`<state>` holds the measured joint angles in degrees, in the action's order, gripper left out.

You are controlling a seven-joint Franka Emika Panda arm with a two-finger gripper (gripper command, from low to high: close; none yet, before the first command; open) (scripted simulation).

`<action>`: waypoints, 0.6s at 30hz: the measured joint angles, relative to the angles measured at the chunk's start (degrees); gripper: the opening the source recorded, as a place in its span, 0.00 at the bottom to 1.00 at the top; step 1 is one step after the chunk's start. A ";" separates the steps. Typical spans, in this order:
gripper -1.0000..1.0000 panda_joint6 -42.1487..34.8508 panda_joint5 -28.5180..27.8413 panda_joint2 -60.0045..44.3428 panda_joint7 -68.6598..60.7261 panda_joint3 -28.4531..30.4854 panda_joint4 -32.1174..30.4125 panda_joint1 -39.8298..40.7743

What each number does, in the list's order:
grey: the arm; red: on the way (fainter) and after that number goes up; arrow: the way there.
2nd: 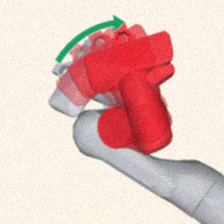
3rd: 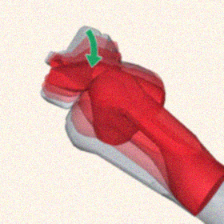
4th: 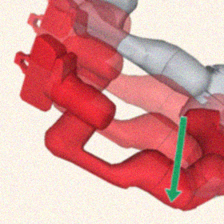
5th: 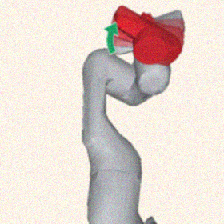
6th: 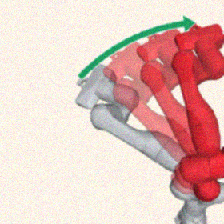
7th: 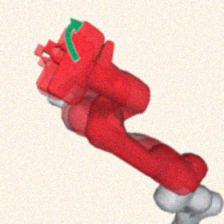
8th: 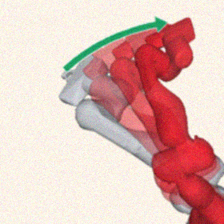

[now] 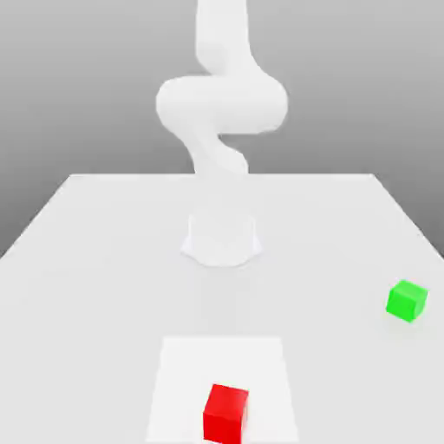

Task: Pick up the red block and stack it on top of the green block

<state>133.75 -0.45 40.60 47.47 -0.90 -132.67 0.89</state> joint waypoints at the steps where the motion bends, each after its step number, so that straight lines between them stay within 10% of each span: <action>1: 0.50 0.85 -0.20 -2.26 0.71 -0.39 -0.38 0.38; 18: 0.50 14.19 -3.34 -37.76 11.86 -3.72 -6.41 3.69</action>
<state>147.94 -3.79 2.84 59.32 -4.62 -139.08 4.59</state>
